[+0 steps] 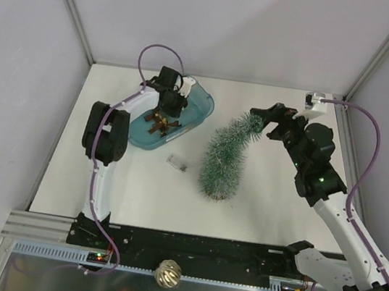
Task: Decorate the small christmas tree
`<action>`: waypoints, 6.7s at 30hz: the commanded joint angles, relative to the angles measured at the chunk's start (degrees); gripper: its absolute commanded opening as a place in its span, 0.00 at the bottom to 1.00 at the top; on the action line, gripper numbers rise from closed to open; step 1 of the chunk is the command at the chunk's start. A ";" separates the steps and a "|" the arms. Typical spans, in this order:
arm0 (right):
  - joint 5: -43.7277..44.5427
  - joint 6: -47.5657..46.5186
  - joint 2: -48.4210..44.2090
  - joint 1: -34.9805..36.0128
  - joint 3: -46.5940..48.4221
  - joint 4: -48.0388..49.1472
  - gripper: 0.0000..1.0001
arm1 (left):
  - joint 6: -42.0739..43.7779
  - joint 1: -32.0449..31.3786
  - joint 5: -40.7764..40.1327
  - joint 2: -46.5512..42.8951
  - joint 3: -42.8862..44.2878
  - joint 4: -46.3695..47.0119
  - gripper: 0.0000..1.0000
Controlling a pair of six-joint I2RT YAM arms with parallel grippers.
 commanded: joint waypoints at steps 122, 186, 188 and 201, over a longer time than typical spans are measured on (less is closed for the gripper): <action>-24.50 8.23 -8.35 -20.37 4.70 4.21 0.99 | 0.60 -4.08 4.37 15.33 22.34 0.58 0.64; -21.59 6.96 -18.33 -20.19 3.25 -4.95 0.99 | 39.53 -16.93 45.91 -68.29 -19.73 -1.58 0.11; -21.58 6.83 -18.42 -20.20 3.29 -5.13 0.99 | 42.19 -18.14 44.66 -68.61 -20.39 -1.57 0.10; -20.69 6.53 -18.88 -20.18 2.54 -5.19 0.99 | 40.71 -22.52 46.06 -65.01 -23.14 -4.96 0.07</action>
